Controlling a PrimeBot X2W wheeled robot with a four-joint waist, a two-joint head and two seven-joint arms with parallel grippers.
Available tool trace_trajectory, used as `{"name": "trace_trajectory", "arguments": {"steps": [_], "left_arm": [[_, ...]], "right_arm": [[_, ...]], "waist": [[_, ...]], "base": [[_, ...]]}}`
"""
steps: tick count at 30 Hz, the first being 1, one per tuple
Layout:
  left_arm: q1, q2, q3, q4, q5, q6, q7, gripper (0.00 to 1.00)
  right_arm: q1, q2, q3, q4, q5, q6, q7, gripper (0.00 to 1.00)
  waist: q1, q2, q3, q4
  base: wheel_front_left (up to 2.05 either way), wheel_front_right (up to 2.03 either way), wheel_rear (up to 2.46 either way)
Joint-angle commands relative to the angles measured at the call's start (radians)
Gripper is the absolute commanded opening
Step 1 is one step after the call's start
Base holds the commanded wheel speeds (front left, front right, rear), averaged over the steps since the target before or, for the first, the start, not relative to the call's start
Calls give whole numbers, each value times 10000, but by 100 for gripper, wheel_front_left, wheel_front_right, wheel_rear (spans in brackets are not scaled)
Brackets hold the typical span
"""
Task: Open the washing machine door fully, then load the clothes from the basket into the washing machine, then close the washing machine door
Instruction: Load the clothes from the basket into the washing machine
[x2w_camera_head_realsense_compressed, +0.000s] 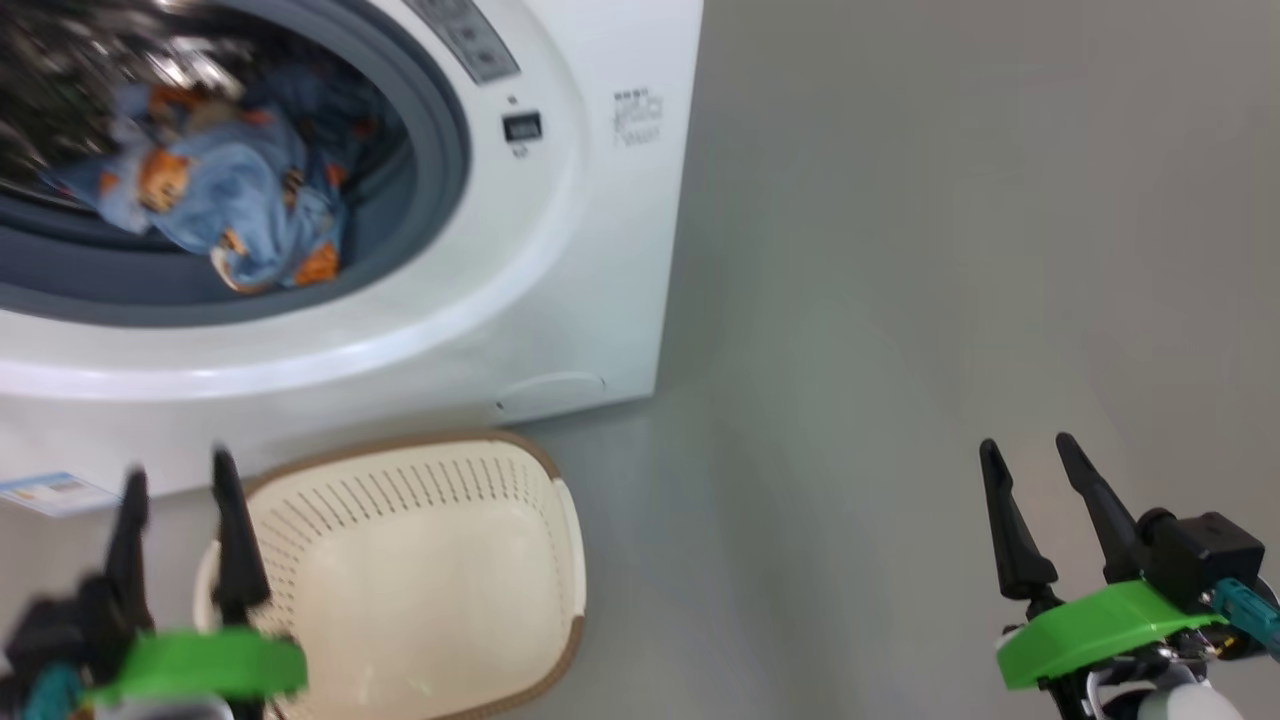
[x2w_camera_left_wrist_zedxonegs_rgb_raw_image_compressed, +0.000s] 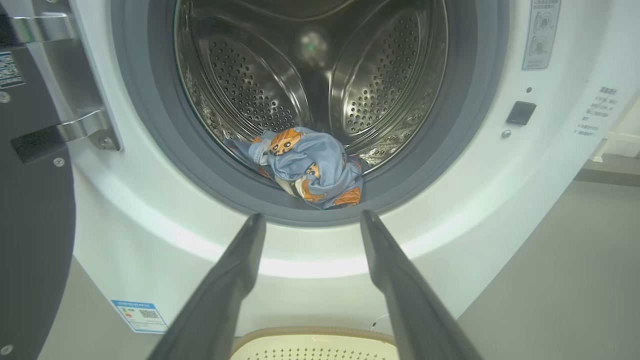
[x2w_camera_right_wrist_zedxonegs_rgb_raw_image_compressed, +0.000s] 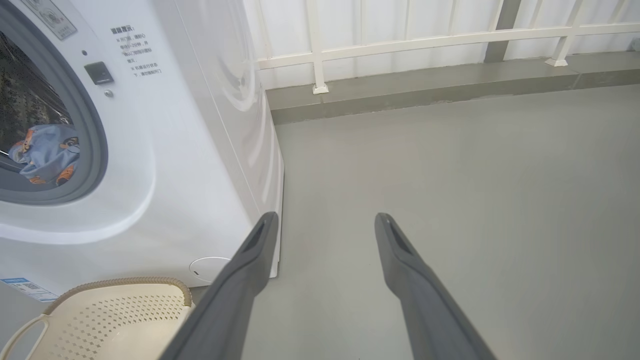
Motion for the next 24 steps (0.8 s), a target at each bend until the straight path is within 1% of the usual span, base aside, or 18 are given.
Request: {"name": "trace_trajectory", "arguments": {"steps": [1,5,9,15,24], "left_arm": [[3,211,344,-316,133,67,-58,100],[1038,22,239,-856,290,236,-58,100],[1719,-154,113,-1256,381,363,-58,100],[2234,-322,-146,-1430,452,455,-50,100],[2759,-347,-341,-1683,479,603,129,100]], "right_arm": [[20,-85,186,-309,-130,44,7,100],[352,-85,138,-676,-308,44,317,100],[632,-85,53,-950,-405,44,567,100],[955,-85,8,-1228,-496,44,845,100],[1165,-85,73,-1455,-516,44,1070,100]], "waist": [[2,-1,-795,392],[2,-1,-1174,567],[2,-1,-1481,805],[2,-1,-1910,1153],[2,-1,-2218,1367]], "base": [[0,0,0],[0,0,0],[0,0,0],[0,0,0],[0,0,0]]}}
